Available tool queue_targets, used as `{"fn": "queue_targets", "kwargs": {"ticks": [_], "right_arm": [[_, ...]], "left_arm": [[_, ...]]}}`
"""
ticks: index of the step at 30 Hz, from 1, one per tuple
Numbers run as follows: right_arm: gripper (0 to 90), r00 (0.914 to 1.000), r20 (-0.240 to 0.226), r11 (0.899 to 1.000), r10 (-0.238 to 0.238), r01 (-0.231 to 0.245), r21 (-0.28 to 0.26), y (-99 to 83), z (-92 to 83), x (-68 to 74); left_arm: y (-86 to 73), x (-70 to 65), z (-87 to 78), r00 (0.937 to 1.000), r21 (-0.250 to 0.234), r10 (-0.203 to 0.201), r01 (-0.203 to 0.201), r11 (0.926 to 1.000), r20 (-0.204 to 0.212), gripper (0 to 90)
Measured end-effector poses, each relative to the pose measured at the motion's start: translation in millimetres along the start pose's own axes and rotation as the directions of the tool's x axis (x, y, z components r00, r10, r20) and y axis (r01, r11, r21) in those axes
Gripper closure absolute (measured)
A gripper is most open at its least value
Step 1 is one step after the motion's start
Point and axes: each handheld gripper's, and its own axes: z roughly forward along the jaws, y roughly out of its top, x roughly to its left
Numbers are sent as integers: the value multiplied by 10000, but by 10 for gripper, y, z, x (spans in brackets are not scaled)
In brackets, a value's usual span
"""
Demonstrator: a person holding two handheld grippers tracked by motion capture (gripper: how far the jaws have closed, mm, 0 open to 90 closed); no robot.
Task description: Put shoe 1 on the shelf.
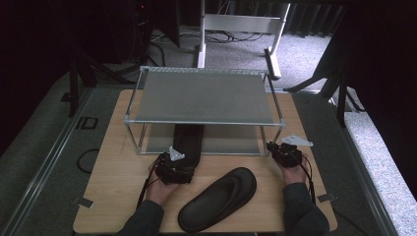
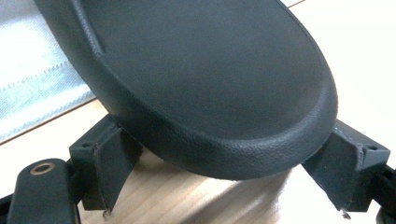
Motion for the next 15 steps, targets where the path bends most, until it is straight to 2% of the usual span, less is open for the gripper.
{"fn": "queue_targets", "kwargs": {"ticks": [4, 9, 12, 15], "right_arm": [[807, 10000, -11, 10000, -16, 16, 4, 0, -1, -1], [807, 10000, -10, 10000, -27, 27, 6, 0, 0, 0], [807, 10000, 2, 10000, -24, 24, 2, -1, 0, 1], [807, 10000, -12, 10000, -20, 20, 3, 0, 0, -1]], "left_arm": [[-63, -10, -121, 10000, -225, -73, 73, 9997, 30, 157], [-105, -27, -295, 9999, -705, 139, -135, 9974, 56, 167], [-81, -22, -271, 9999, -661, 157, -161, 9977, -64, 216], [-50, -30, -213, 9996, -579, 267, -272, 9980, -90, 206]]}}
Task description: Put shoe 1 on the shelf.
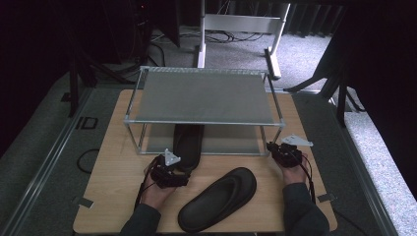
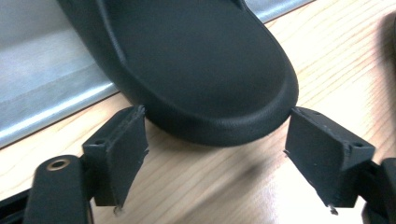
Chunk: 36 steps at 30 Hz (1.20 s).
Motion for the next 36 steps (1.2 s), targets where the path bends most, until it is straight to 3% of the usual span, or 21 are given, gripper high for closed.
{"fn": "queue_targets", "kwargs": {"ticks": [11, 22, 36], "right_arm": [[808, 10000, -20, 10000, 13, -13, -30, -3, 3, -4], [808, 10000, -55, 10000, -29, 28, -59, -6, 4, -9], [807, 10000, -81, 10000, -48, 47, -84, -6, 9, -16]], "left_arm": [[125, -3, 152, 9997, -175, -143, 139, 9998, -216, 203], [293, 138, 346, 9995, -211, -236, 231, 9995, -202, 204], [356, 235, 369, 9988, -585, -496, 495, 9971, 11, 220]]}}
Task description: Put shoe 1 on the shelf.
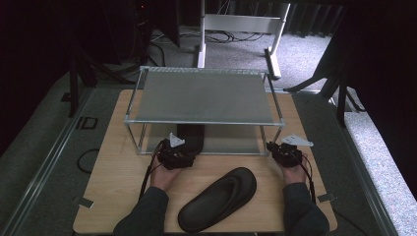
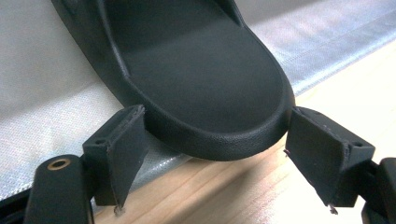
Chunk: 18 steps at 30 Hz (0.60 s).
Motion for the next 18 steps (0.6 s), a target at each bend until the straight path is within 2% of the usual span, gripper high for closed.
{"fn": "queue_targets", "kwargs": {"ticks": [5, 11, 18], "right_arm": [[805, 10000, -15, 10000, 9, -9, 11, 2, 1, -2], [779, 10000, 36, 9998, 56, -57, 203, -3, 12, 1], [626, 9996, 232, 9998, 164, -167, 128, 2, -30, 6]], "left_arm": [[-34, -2, -111, 9999, -230, 1, 1, 9997, 105, 222], [-152, 52, -232, 10000, -340, -14, 14, 9994, 0, 222], [-312, 167, -322, 9991, -314, -389, 384, 9988, -139, 223]]}}
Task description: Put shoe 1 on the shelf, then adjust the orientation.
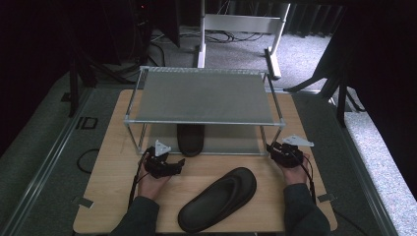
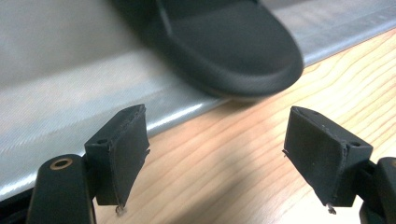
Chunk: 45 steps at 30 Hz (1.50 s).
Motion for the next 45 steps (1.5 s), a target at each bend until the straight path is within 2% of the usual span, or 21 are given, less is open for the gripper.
{"fn": "queue_targets", "kwargs": {"ticks": [3, 7, 9, 11, 14, 15, 16, 22, 28, 31, 32, 37, 38, 40, 44, 45], "right_arm": [[567, 9999, 95, 9998, 93, -92, -149, 8, -92, -2], [515, 9996, 185, 9994, 200, -194, -302, -17, -226, -5], [491, 9989, 382, 9992, 255, -243, -307, -39, -298, 16], [464, 9986, 326, 9986, 410, -398, -362, -67, -381, 50], [451, 9994, 259, 9992, 231, -223, -331, -92, -456, 116], [446, 9996, 205, 9994, 169, -163, -299, -101, -482, 147], [441, 9999, -15, 9995, -141, 141, -273, -128, -555, 252], [435, 9959, -817, 9992, -400, 394, -95, -225, -661, 524], [426, 9862, -1489, 9968, -726, 767, 219, -357, -713, 800], [414, 9824, -1661, 9949, -856, 933, 386, -406, -712, 864], [400, 9798, -1768, 9919, -934, 1068, 681, -489, -701, 944], [361, 9812, -1700, 9866, -914, 1124, 1184, -619, -724, 1033], [356, 9816, -1756, 9880, -745, 966, 1208, -638, -748, 1035], [327, 9781, -1981, 9886, -633, 886, 1215, -667, -788, 1052], [268, 9756, -2066, 9850, -749, 1047, 1373, -721, -818, 1115], [245, 9726, -2186, 9838, -794, 1118, 1398, -745, -823, 1142]], "left_arm": [[-24, 20, -15, 9999, -23, -104, 104, 9999, 30, 223], [-32, 14, -16, 10000, 136, 58, -57, 9999, -28, 223], [-42, 17, -18, 9999, 235, 140, -139, 9996, -54, 223], [-58, 22, -27, 9999, 249, 124, -123, 9996, -63, 224], [-77, 18, -33, 9998, 314, 178, -175, 9994, -96, 225], [-106, 9, -25, 9996, 377, 242, -236, 9990, -151, 225], [-116, 9, -21, 9996, 393, 235, -228, 9990, -176, 224], [-139, 15, -24, 9997, 402, 139, -130, 9991, -206, 225], [-151, 21, -12, 9996, 443, 132, -120, 9989, -252, 224], [-153, 20, -6, 9996, 476, 151, -139, 9988, -254, 225], [-155, 14, -1, 9996, 488, 165, -153, 9987, -244, 225], [-157, 1, 5, 9995, 513, 205, -193, 9985, -226, 225], [-158, 0, 6, 9995, 512, 207, -194, 9985, -235, 225], [-158, -3, 6, 9995, 513, 209, -197, 9985, -227, 225], [-156, 1, 7, 9995, 511, 205, -193, 9985, -241, 225], [-156, 4, 4, 9996, 503, 181, -169, 9986, -234, 225]]}}
